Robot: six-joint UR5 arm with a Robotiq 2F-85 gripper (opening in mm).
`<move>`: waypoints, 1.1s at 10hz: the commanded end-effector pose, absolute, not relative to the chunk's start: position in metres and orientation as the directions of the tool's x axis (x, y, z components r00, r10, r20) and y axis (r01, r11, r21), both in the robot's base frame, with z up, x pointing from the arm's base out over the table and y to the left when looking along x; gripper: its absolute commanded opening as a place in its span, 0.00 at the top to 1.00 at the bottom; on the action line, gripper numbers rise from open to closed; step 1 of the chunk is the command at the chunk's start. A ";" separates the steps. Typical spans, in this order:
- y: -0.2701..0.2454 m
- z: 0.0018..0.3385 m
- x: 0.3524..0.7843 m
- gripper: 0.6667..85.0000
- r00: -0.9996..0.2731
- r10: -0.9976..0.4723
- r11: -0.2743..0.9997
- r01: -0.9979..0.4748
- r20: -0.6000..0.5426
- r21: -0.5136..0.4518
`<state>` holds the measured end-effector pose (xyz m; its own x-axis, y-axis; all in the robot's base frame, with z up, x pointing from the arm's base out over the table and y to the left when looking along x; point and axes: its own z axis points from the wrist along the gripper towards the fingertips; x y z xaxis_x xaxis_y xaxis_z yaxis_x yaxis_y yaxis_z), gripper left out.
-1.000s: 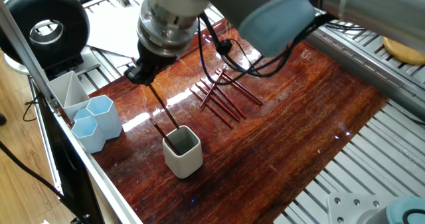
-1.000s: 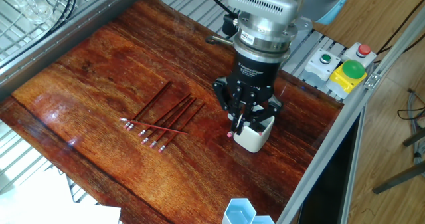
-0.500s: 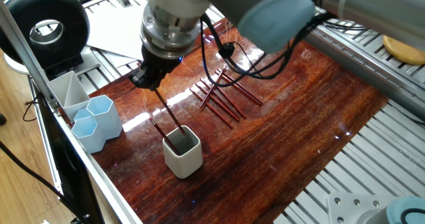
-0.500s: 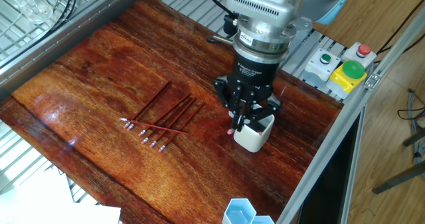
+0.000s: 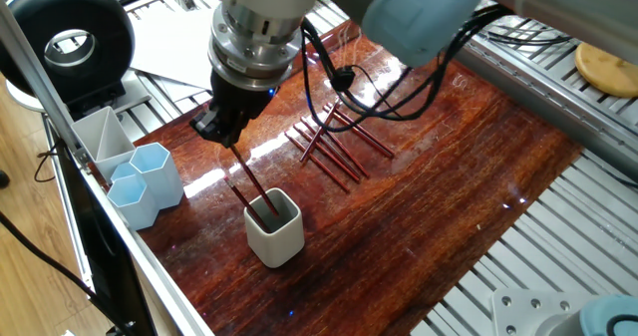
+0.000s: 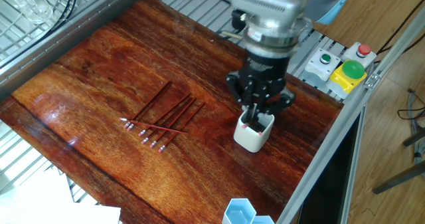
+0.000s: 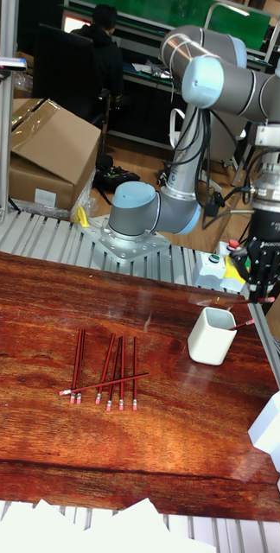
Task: Put the pen into the pen holder
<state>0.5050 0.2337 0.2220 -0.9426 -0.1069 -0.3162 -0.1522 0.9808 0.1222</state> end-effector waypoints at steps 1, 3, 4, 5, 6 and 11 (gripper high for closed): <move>0.240 0.237 0.502 1.00 -0.925 -0.131 0.973 -0.189 -0.356 0.134; 0.242 0.236 0.503 1.00 -0.916 -0.136 0.969 -0.202 -0.377 0.142; 0.239 0.235 0.502 1.00 -0.908 -0.151 0.967 -0.218 -0.392 0.132; 0.235 0.232 0.499 1.00 -0.904 -0.160 0.965 -0.227 -0.397 0.127; 0.230 0.229 0.497 1.00 -0.902 -0.168 0.965 -0.233 -0.397 0.120; 0.229 0.218 0.507 1.00 -0.881 -0.187 0.958 -0.261 -0.436 0.116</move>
